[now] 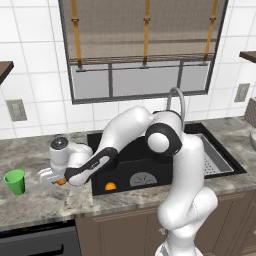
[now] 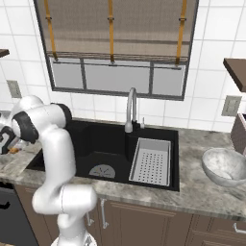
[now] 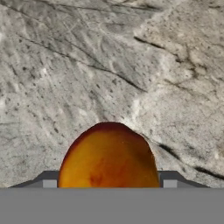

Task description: Remove the peach and orange from the sink. Then move the bowl and cup from the counter to the sink for washing.

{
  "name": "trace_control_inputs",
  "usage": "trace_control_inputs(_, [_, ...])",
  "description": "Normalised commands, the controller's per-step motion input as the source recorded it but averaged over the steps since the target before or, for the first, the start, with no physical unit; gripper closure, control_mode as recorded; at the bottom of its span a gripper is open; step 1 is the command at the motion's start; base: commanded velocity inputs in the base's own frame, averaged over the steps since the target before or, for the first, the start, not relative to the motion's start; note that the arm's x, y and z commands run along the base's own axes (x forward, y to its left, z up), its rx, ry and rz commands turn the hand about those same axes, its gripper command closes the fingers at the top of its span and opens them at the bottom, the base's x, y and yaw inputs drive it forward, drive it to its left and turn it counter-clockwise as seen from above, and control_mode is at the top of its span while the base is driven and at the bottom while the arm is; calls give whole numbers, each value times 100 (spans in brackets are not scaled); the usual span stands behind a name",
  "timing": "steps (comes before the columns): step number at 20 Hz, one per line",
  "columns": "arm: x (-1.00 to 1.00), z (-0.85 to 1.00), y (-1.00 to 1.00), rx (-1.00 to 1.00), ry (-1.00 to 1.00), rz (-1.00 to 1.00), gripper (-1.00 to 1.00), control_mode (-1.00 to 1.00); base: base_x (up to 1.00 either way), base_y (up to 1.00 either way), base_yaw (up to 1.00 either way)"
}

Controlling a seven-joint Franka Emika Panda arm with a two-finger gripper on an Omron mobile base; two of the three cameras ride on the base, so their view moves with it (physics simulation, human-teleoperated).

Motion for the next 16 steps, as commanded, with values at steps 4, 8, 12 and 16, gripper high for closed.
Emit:
trace_control_inputs(4, [1,-24,5,-6,3,0,100,-100,0,0,0])
trace_control_inputs(8, [4,-25,0,-2,4,0,100,-100,0,0,0])
trace_control_inputs(12, [3,-26,0,0,4,0,100,-100,0,0,0])
trace_control_inputs(16, [0,-32,-2,0,7,0,-100,-100,0,0,0])
